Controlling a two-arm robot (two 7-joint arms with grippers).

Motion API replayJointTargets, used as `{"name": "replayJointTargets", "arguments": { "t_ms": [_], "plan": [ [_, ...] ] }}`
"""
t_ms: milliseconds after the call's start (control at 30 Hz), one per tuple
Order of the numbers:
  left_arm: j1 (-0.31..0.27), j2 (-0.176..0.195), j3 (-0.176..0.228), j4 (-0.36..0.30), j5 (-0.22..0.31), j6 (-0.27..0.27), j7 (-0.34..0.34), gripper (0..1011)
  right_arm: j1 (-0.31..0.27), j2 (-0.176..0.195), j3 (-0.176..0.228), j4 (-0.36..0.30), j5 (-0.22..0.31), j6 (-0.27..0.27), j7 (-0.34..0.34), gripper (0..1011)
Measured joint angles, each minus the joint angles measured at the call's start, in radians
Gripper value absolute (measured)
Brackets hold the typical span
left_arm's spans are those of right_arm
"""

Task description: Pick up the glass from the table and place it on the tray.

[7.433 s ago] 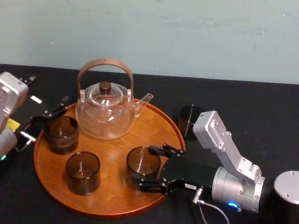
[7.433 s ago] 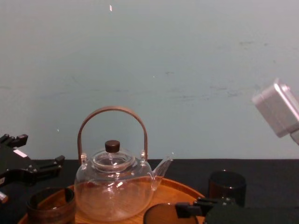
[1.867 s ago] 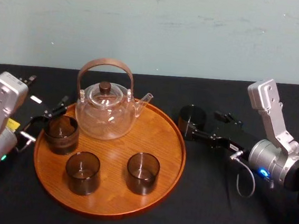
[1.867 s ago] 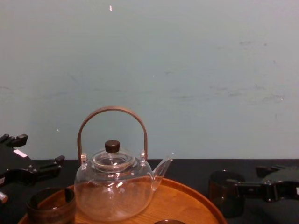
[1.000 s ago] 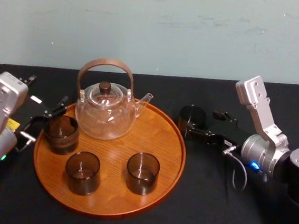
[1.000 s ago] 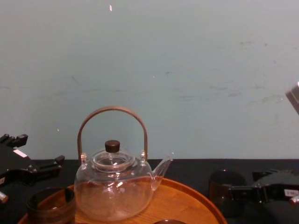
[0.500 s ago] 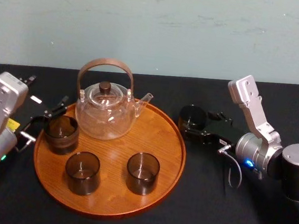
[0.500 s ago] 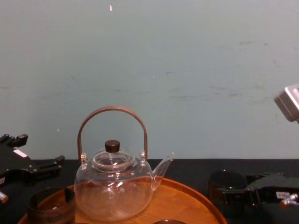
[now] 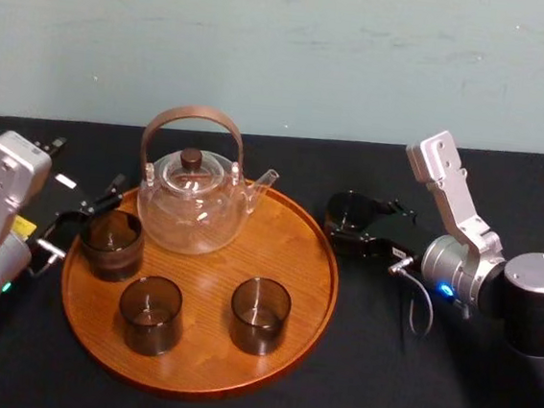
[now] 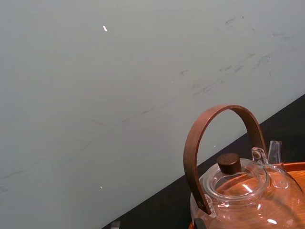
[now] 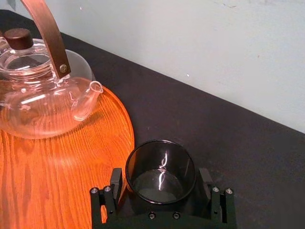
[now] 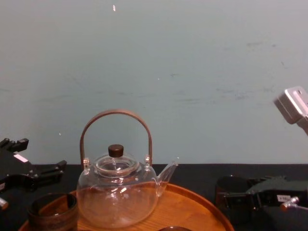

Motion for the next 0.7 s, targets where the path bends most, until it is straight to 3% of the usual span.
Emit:
{"name": "replayJointTargets", "arguments": {
  "t_ms": [700],
  "plan": [
    [0.000, 0.000, 0.000, 0.000, 0.000, 0.000, 0.000, 1001, 0.027, -0.023, 0.000, 0.038, -0.016, 0.000, 0.003, 1002]
  ]
}}
